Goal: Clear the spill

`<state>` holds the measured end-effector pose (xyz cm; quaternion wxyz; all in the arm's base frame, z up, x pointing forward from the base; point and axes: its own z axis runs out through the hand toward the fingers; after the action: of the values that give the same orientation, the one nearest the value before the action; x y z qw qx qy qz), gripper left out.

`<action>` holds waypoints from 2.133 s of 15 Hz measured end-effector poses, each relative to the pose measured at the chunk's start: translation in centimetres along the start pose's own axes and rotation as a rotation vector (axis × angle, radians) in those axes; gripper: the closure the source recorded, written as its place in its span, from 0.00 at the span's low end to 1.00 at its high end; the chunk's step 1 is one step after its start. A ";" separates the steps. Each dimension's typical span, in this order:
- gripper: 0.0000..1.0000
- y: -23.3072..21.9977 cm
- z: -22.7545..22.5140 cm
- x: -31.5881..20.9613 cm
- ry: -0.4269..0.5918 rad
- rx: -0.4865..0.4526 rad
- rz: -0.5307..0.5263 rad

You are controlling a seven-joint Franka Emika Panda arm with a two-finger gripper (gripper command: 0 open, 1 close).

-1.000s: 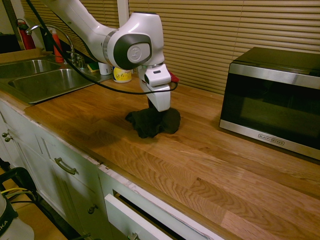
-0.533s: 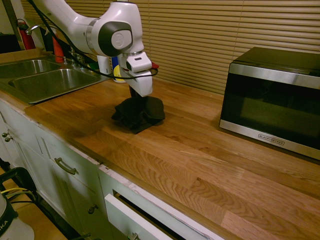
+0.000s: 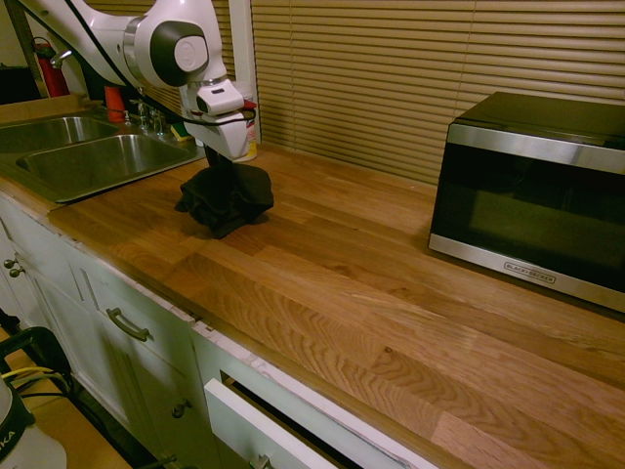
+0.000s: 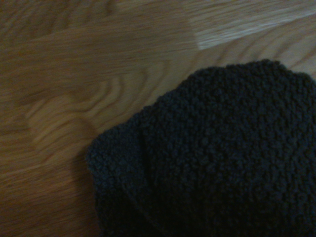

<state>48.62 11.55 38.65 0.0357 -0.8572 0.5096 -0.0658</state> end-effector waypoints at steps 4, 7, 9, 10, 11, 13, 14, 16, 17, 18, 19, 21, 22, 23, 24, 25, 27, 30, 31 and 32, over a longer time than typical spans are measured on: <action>1.00 -4.0 -0.1 -5.2 -0.001 0.011 -0.087; 1.00 -6.7 0.3 -8.5 0.011 0.006 -0.133; 1.00 -8.3 0.8 -10.5 0.012 0.009 -0.162; 1.00 -9.0 1.1 -11.4 0.012 0.011 -0.172; 1.00 -9.6 1.4 -12.4 0.011 0.012 -0.179; 1.00 -10.2 1.9 -13.9 0.013 0.013 -0.198; 0.00 -10.4 2.1 -14.5 0.012 0.012 -0.206; 0.00 -10.5 2.0 -14.8 0.018 0.013 -0.211; 0.00 -10.5 2.0 -14.9 0.019 0.013 -0.209; 0.00 -10.6 2.0 -15.0 0.020 0.012 -0.205; 0.00 -10.5 2.0 -15.0 0.021 0.010 -0.203; 0.00 -10.5 2.0 -15.2 0.022 0.008 -0.202; 0.00 -10.5 2.0 -15.2 0.022 0.006 -0.202; 0.00 -10.5 2.0 -15.2 0.023 0.003 -0.201; 0.00 -10.4 1.9 -15.1 0.024 0.001 -0.200; 0.00 -10.4 1.7 -15.1 0.025 -0.004 -0.198; 0.00 -10.3 1.7 -15.1 0.026 -0.009 -0.195; 0.00 -10.3 1.5 -15.1 0.027 -0.004 -0.194; 0.00 -10.3 1.2 -15.1 0.029 0.000 -0.194; 0.00 -10.3 0.8 -15.1 0.031 0.005 -0.195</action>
<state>50.56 29.77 38.05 0.0235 -0.9014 0.4242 -0.0835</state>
